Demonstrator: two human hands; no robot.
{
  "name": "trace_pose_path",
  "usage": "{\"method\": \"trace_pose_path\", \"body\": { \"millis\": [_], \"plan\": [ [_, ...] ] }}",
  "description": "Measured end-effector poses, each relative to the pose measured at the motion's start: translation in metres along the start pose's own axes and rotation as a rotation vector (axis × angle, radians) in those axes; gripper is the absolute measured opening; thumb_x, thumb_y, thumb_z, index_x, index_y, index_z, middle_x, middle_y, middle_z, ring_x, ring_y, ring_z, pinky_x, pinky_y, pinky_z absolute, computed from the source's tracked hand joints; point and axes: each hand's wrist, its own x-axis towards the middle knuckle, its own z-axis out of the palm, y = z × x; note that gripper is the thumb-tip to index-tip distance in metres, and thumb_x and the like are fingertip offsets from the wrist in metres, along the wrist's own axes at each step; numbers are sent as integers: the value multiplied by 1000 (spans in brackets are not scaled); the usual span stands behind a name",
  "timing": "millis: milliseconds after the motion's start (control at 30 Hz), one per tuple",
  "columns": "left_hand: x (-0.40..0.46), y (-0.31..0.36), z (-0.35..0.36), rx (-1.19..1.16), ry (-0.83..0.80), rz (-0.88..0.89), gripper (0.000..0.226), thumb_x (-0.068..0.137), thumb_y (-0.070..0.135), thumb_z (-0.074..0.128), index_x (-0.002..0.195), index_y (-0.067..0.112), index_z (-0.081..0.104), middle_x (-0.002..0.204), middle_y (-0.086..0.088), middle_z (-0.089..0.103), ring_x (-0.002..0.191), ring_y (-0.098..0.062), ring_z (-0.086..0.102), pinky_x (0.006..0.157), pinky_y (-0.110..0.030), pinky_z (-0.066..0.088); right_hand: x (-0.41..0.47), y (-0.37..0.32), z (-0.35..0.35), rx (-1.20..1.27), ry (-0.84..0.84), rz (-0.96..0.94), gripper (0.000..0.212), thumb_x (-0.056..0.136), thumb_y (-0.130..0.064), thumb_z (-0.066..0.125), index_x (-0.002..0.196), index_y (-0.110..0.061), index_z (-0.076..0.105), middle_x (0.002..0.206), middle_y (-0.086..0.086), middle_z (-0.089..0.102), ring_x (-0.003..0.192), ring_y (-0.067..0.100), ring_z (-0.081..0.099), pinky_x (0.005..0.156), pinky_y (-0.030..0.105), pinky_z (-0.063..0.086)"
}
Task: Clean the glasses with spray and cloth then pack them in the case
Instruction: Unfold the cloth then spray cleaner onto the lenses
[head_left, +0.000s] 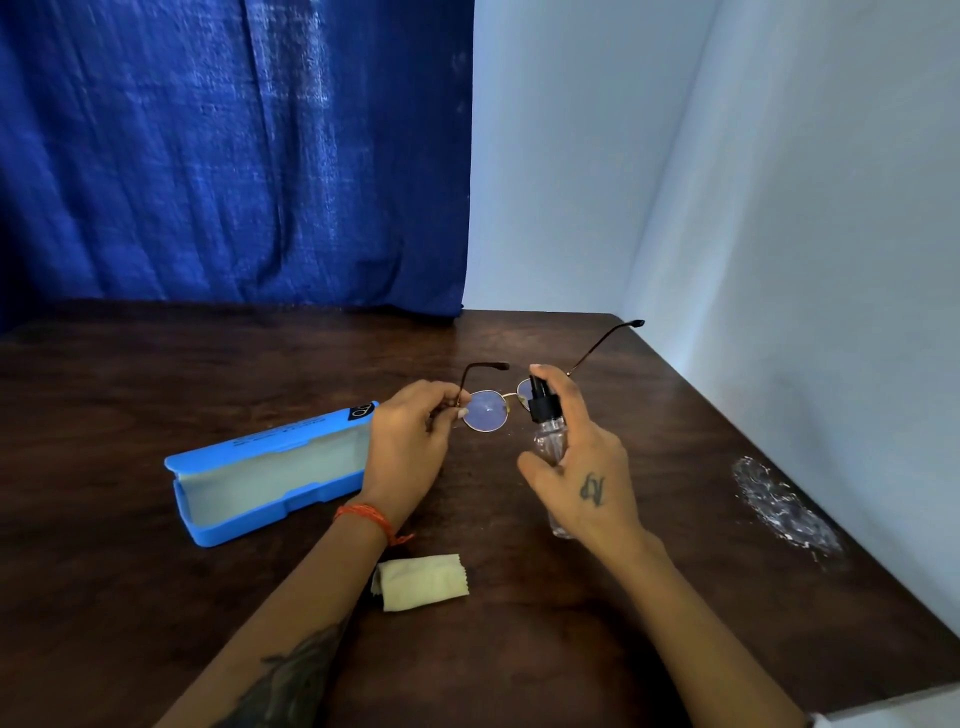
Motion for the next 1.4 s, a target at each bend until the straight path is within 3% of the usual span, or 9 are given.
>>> {"method": "trace_pose_path", "body": {
  "millis": [133, 267, 400, 500, 633, 900, 1100, 1267, 1400],
  "plan": [
    [0, 1, 0, 4, 5, 13, 13, 76, -4, 66, 82, 6, 69, 81, -4, 69, 79, -4, 57, 72, -6, 44, 0, 3, 2, -24, 7, 33, 75, 69, -12, 61, 132, -41, 32, 63, -4, 55, 54, 12, 51, 63, 32, 51],
    [-1, 2, -2, 1, 5, 24, 13, 76, -4, 66, 83, 6, 69, 82, -3, 69, 79, -3, 57, 73, -7, 44, -1, 1, 5, 45, 24, 15, 81, 70, -10, 61, 136, -44, 29, 67, -5, 60, 51, 6, 49, 61, 26, 49],
    [0, 1, -2, 5, 19, 7, 15, 76, -5, 65, 80, 8, 69, 80, -2, 69, 77, -3, 56, 70, -8, 43, -2, 2, 2, 43, 190, 27, 81, 71, -10, 64, 137, -43, 29, 59, -11, 51, 48, 5, 45, 56, 16, 42],
    [0, 0, -3, 12, 17, 15, 14, 76, -5, 64, 81, 7, 69, 81, -2, 69, 77, -5, 57, 70, -13, 45, -2, 7, -3, 12, 253, 56, 77, 69, -10, 63, 135, -39, 34, 57, -6, 49, 50, 10, 48, 56, 22, 44],
    [0, 0, -4, 26, 19, 20, 13, 76, -4, 65, 81, 8, 69, 80, -1, 69, 77, -4, 57, 70, -12, 45, -3, 12, -5, -15, 209, 97, 72, 69, -14, 60, 132, -39, 34, 64, -1, 58, 56, 15, 53, 63, 29, 49],
    [-1, 2, -5, 18, 26, 16, 13, 76, -3, 65, 81, 8, 69, 81, -1, 69, 78, -4, 57, 71, -12, 46, -4, 19, -5, -40, 128, 112, 72, 69, -16, 60, 131, -42, 33, 68, -1, 59, 60, 18, 56, 63, 28, 45],
    [0, 3, -5, 22, 25, 19, 13, 76, -4, 66, 80, 8, 69, 80, -1, 69, 77, -4, 57, 71, -10, 45, -4, 22, -5, 3, 147, 132, 73, 73, -13, 62, 135, -38, 33, 63, -10, 54, 56, 9, 53, 62, 26, 46],
    [-2, 3, -6, 22, 20, 24, 13, 75, -4, 67, 81, 8, 69, 80, -1, 69, 78, -3, 56, 70, -10, 45, -2, 23, -5, -15, 130, 142, 71, 71, -13, 61, 131, -40, 33, 67, -5, 58, 58, 15, 56, 64, 30, 50],
    [-2, 3, -7, 6, 18, 20, 12, 76, -2, 66, 82, 8, 69, 81, -1, 69, 78, -5, 58, 71, -16, 48, -3, 27, -3, 31, 193, 134, 75, 74, -14, 64, 137, -39, 31, 57, -6, 53, 54, 13, 52, 61, 29, 48]
  ]
}}
